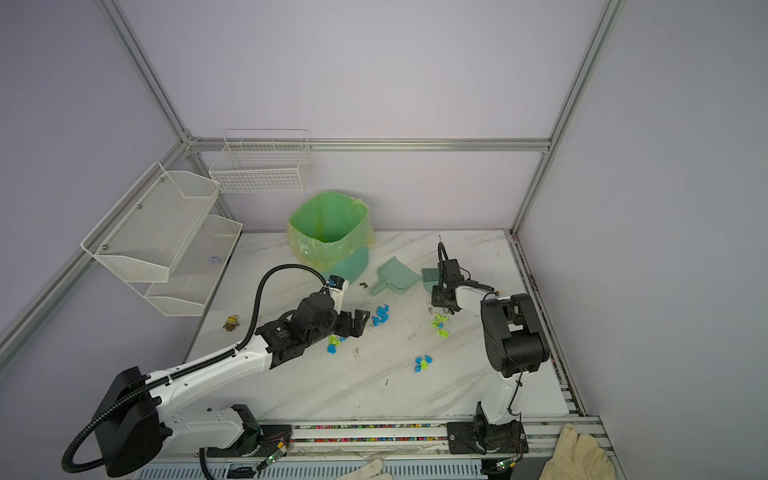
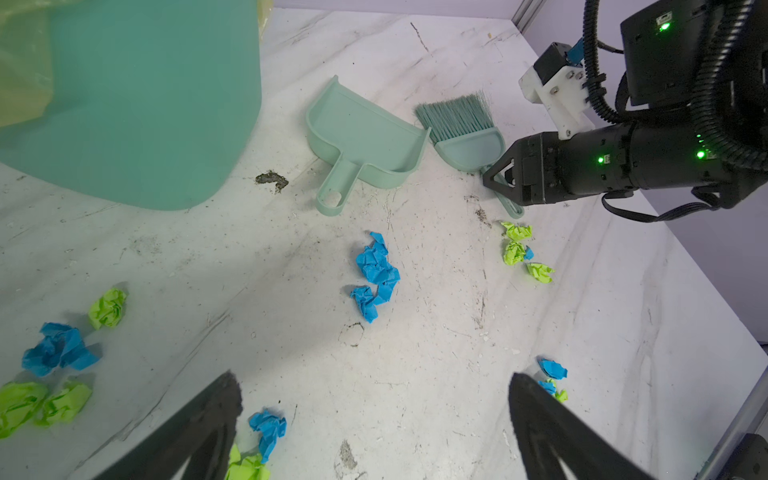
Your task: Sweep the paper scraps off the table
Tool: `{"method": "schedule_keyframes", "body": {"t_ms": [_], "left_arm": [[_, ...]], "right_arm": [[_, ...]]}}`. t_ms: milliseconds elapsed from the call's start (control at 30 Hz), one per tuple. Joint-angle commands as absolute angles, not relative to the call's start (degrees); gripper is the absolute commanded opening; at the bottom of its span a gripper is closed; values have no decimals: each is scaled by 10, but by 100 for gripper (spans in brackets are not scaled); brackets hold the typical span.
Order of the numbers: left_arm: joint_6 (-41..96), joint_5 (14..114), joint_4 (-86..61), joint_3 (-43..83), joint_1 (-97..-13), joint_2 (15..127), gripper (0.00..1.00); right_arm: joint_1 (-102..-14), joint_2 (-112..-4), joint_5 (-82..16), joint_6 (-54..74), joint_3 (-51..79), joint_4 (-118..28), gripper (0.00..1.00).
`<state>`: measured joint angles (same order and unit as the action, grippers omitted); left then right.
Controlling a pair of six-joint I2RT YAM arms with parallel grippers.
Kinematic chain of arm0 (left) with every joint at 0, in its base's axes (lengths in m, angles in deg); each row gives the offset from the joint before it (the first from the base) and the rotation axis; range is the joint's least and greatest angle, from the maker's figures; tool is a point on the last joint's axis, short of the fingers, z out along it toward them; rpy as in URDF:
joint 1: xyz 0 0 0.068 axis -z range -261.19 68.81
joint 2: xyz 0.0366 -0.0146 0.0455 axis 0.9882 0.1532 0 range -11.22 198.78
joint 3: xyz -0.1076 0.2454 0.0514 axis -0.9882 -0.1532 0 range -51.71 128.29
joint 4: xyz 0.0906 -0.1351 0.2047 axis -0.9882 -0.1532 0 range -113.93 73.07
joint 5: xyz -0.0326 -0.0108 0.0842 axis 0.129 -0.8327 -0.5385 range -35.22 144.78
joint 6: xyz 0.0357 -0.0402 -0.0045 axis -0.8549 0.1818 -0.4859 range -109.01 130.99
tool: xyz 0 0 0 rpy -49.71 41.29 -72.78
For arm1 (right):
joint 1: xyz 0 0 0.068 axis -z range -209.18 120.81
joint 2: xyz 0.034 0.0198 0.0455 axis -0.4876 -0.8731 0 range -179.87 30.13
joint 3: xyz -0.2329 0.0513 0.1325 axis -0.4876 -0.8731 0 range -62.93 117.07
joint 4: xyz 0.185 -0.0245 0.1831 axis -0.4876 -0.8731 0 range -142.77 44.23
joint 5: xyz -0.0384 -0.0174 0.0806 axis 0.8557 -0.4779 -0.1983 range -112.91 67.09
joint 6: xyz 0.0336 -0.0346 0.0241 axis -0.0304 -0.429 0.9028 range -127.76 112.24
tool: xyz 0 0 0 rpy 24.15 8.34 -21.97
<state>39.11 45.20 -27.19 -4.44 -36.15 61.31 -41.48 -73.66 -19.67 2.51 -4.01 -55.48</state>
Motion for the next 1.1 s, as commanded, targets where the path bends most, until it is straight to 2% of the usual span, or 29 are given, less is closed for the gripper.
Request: {"method": "schedule_keyframes", "body": {"t_ms": [0,167,367,500,1067], "left_arm": [[402,453,-264,9,-360,615,100],[398,454,-267,16,-360,624,100],[397,450,-267,22,-360,630,100],[394,456,-273,38,-360,642,100],[408,510,-287,133,-362,717,100]], "right_arm": [[-417,-743,-186,32,-38,-558,44],[-418,-763,-189,37,-35,-558,34],[-418,-773,-203,38,-35,-555,12],[-418,-763,-205,40,-35,-550,7],[-418,-609,-229,60,-41,-514,5]]}}
